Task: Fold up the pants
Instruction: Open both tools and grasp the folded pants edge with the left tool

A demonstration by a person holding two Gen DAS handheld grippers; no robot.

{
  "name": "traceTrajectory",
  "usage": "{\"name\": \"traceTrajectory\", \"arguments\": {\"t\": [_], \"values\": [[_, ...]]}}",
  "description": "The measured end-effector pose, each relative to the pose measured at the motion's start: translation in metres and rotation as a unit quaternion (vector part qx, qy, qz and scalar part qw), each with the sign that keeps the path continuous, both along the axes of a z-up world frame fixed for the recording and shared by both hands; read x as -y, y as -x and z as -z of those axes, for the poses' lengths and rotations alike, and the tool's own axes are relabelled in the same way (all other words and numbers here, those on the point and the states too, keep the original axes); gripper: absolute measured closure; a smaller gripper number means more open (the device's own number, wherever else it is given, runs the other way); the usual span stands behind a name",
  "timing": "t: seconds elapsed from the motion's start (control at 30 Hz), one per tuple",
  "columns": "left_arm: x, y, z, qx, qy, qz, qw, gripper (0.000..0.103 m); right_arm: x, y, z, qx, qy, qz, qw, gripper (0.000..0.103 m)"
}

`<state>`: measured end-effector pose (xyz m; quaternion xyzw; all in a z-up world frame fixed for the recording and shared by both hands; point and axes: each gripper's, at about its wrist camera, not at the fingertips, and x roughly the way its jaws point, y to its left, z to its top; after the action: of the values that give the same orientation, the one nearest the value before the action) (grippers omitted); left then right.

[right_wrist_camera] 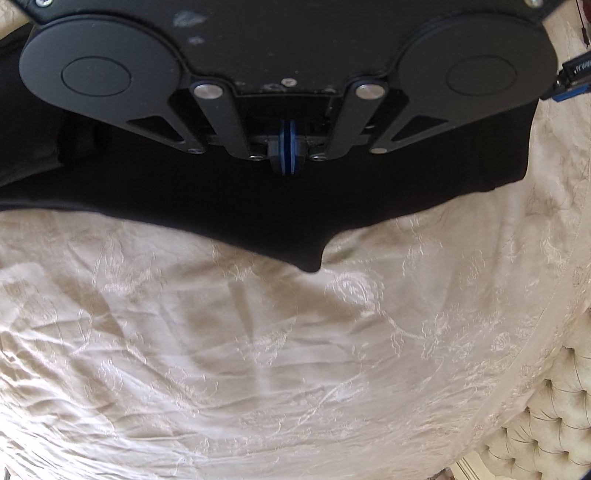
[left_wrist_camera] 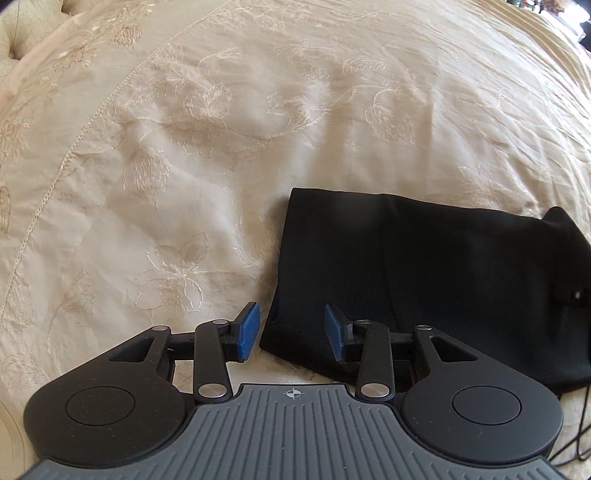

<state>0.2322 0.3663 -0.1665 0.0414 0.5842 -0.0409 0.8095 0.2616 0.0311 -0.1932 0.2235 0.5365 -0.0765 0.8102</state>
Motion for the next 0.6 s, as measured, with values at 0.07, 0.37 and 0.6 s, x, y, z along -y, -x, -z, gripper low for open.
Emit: {"name": "traceTrajectory", "arguments": {"t": [0.07, 0.37, 0.6], "values": [[-0.003, -0.006, 0.007, -0.009, 0.006, -0.001, 0.9999, 0.065, -0.005, 0.013, 0.003, -0.01, -0.007, -0.003, 1.0, 0.098], [-0.009, -0.023, 0.024, -0.03, 0.017, 0.007, 0.9994, 0.062, -0.035, 0.063, 0.011, -0.038, -0.015, -0.022, 0.999, 0.092], [-0.016, -0.032, 0.055, -0.088, 0.078, 0.02, 0.9929, 0.033, -0.043, 0.062, 0.012, -0.031, -0.02, -0.029, 0.999, 0.073]]}}
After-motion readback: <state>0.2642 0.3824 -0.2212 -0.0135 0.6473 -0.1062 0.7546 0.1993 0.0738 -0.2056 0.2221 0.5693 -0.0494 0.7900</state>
